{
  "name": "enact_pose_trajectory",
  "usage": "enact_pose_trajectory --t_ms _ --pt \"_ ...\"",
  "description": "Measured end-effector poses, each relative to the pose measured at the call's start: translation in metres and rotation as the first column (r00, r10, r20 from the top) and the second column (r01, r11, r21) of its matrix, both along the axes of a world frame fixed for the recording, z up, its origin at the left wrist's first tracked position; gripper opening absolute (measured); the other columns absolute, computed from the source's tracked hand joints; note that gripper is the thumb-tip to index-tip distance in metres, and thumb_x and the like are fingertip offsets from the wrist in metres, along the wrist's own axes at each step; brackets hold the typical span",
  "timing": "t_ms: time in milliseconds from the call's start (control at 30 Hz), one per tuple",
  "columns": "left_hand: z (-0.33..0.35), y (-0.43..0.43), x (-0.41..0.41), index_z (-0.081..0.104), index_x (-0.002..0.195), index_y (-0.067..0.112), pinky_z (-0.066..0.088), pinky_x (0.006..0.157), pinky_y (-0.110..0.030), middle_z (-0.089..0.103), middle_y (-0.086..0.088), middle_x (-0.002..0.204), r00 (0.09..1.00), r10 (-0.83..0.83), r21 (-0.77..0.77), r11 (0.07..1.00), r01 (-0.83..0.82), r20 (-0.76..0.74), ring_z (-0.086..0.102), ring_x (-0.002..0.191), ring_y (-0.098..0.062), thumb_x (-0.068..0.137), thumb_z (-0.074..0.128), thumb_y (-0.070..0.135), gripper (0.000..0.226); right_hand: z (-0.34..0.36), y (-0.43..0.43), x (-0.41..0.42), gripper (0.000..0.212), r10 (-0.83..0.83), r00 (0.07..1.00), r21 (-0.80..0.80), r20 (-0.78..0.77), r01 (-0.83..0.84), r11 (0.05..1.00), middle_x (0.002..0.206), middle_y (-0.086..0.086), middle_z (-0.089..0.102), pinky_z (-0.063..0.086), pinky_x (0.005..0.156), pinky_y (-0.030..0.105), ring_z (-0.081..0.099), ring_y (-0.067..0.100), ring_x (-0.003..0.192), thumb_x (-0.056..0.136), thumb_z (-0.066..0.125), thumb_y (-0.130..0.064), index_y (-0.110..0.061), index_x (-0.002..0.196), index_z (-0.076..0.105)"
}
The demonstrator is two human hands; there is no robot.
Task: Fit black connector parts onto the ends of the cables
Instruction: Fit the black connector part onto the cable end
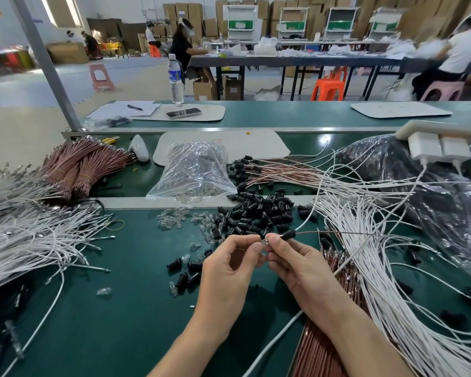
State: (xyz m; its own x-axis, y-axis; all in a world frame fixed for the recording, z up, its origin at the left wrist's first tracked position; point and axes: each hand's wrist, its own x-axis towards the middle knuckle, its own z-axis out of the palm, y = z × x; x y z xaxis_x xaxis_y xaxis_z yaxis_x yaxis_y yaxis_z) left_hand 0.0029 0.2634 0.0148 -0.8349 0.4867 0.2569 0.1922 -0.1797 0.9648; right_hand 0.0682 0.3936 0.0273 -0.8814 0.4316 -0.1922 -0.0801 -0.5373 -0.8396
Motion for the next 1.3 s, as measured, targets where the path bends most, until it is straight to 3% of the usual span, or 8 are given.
enact_pose_trajectory --t_ms 633,733,800,933,1300 --pt "-0.004 0.003 0.001 0.076 0.098 0.029 0.057 0.076 -0.019 0.078 0.003 0.09 0.999 0.034 0.029 0.999 -0.033 -0.026 0.075 0.083 -0.016 0.091 0.07 0.022 0.012 0.001 -0.006 0.0 0.02 0.022 1.0 -0.043 0.004 -0.021 0.999 0.077 0.006 0.074 0.056 0.062 0.015 0.07 0.007 0.068 0.071 0.077 -0.024 -0.01 0.084 0.083" --pt "-0.004 0.002 -0.001 0.073 0.104 0.036 0.056 0.076 -0.017 0.077 0.008 0.093 0.992 0.038 0.001 0.999 -0.038 -0.117 0.075 0.085 -0.012 0.091 0.067 0.028 0.016 0.001 -0.006 0.0 0.018 0.016 1.0 -0.055 0.003 -0.016 0.998 0.077 0.007 0.074 0.056 0.062 0.016 0.07 0.007 0.067 0.073 0.076 -0.022 -0.009 0.084 0.083" --pt "-0.004 -0.001 -0.005 0.071 0.106 0.039 0.055 0.079 -0.016 0.076 0.014 0.097 0.966 0.033 -0.044 0.998 -0.046 -0.257 0.073 0.09 -0.008 0.093 0.065 0.027 0.019 0.002 -0.005 0.0 0.019 0.018 1.0 -0.062 0.005 -0.018 0.998 0.078 0.007 0.074 0.056 0.062 0.016 0.069 0.008 0.066 0.071 0.077 -0.022 -0.009 0.085 0.083" --pt "-0.004 -0.005 -0.012 0.067 0.116 0.04 0.051 0.085 -0.013 0.068 0.024 0.108 0.87 0.013 -0.15 0.984 -0.099 -0.492 0.068 0.101 -0.003 0.093 0.07 0.012 0.037 0.004 -0.003 0.001 0.025 0.035 0.999 -0.071 0.013 -0.034 0.997 0.078 0.007 0.073 0.056 0.061 0.017 0.068 0.008 0.064 0.065 0.081 -0.024 -0.008 0.083 0.082" --pt "-0.003 -0.008 -0.01 0.067 0.111 0.026 0.055 0.081 -0.02 0.064 0.018 0.102 0.769 0.037 -0.195 0.958 -0.208 -0.638 0.066 0.095 -0.001 0.095 0.07 0.015 0.019 0.007 -0.009 0.002 0.025 0.093 0.996 -0.124 0.002 -0.092 0.988 0.078 0.007 0.07 0.058 0.065 0.017 0.066 0.009 0.067 0.07 0.077 -0.021 -0.005 0.089 0.081"
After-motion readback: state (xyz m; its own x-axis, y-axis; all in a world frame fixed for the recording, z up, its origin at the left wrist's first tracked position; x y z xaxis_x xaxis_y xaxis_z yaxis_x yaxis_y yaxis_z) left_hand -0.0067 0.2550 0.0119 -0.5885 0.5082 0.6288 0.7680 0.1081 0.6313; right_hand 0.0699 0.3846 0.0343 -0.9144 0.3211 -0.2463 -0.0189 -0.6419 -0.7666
